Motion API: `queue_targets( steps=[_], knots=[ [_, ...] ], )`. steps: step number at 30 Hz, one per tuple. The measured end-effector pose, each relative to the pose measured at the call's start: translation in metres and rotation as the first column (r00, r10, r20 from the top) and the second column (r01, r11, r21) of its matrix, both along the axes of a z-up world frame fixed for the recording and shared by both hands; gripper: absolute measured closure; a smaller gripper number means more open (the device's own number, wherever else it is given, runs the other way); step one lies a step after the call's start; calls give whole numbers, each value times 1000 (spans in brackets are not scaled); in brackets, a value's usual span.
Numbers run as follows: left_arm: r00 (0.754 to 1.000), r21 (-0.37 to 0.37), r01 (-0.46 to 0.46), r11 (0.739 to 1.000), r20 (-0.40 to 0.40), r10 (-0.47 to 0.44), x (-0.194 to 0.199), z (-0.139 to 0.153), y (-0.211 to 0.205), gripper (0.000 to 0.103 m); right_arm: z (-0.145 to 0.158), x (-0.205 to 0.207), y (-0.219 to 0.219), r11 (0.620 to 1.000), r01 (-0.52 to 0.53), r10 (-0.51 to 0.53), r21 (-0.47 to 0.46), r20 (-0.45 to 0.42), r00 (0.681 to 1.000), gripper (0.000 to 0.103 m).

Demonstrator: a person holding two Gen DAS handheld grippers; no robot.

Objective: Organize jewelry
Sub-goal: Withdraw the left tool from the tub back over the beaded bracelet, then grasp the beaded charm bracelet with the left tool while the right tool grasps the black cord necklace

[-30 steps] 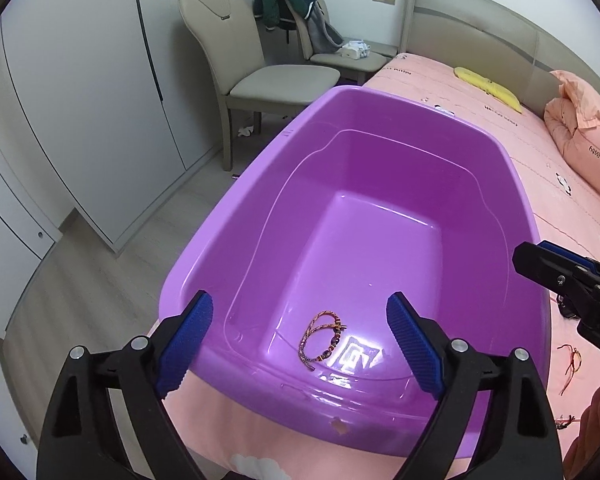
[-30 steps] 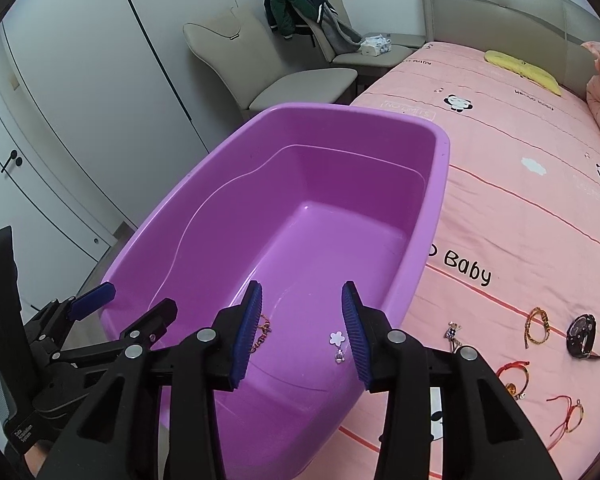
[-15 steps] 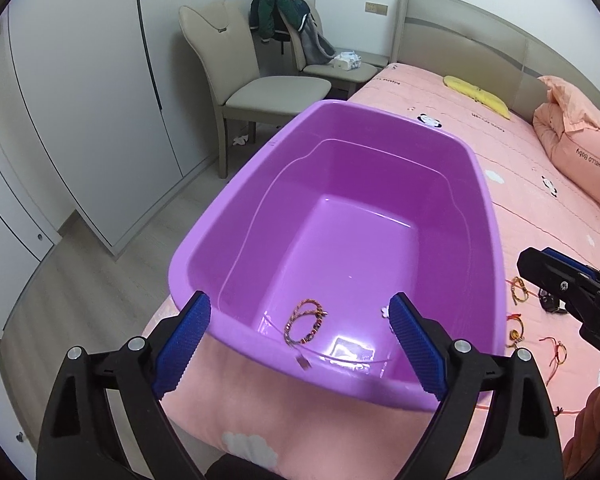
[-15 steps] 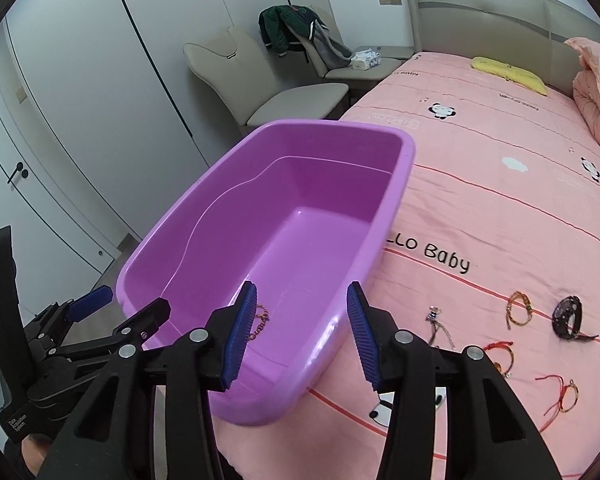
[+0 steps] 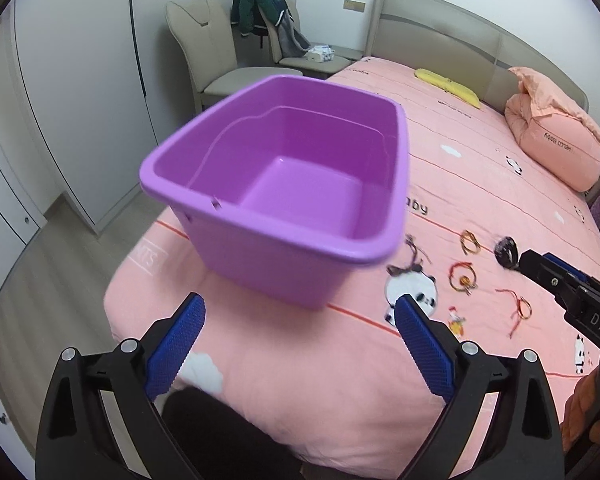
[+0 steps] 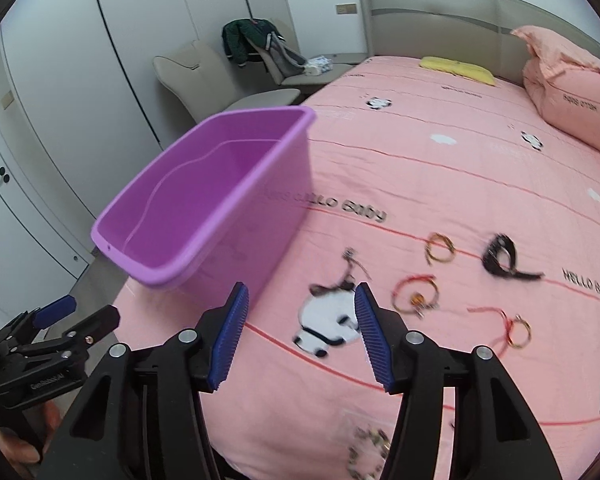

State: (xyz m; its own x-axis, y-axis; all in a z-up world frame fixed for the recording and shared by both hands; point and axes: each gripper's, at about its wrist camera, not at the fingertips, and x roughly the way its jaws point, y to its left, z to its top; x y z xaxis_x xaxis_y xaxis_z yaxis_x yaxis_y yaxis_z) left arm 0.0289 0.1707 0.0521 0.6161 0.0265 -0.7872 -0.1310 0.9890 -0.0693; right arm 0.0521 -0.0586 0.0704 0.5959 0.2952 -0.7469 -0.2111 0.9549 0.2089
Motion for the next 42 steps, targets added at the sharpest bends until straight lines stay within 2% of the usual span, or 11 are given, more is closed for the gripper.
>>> queue_targets(
  steps=[5,10,14,19,26,33,35,42],
  knots=[
    [998,0,56,998,-42,-56,-9,-12,-37,9,-17,-36,-48,997,71,-72,-39,-19,997,50],
    [995,-1,79,997,-52,-79,-20,-24,-75,9,-37,-68,-106,984,170,-172,-48,-47,984,50],
    [993,43,107,993,-60,-104,-28,-42,-106,9,-52,-88,-142,972,227,-230,-57,-58,971,50],
    [989,27,115,993,-93,-112,-38,-72,-130,9,-78,-106,-178,962,267,-271,-61,-67,960,50],
    [986,-1,96,995,-134,-96,-41,-109,-151,9,-115,-110,-200,971,220,-228,-92,-81,970,50],
    [972,32,133,991,-197,-124,-51,-142,-173,9,-140,-99,-201,985,111,-122,-133,-76,990,50],
    [966,38,139,990,-224,-128,-52,-152,-177,9,-147,-96,-202,987,90,-101,-135,-80,992,47],
    [953,36,148,988,-274,-133,-52,-174,-185,9,-164,-85,-198,987,20,-33,-158,-83,996,46]
  ],
)
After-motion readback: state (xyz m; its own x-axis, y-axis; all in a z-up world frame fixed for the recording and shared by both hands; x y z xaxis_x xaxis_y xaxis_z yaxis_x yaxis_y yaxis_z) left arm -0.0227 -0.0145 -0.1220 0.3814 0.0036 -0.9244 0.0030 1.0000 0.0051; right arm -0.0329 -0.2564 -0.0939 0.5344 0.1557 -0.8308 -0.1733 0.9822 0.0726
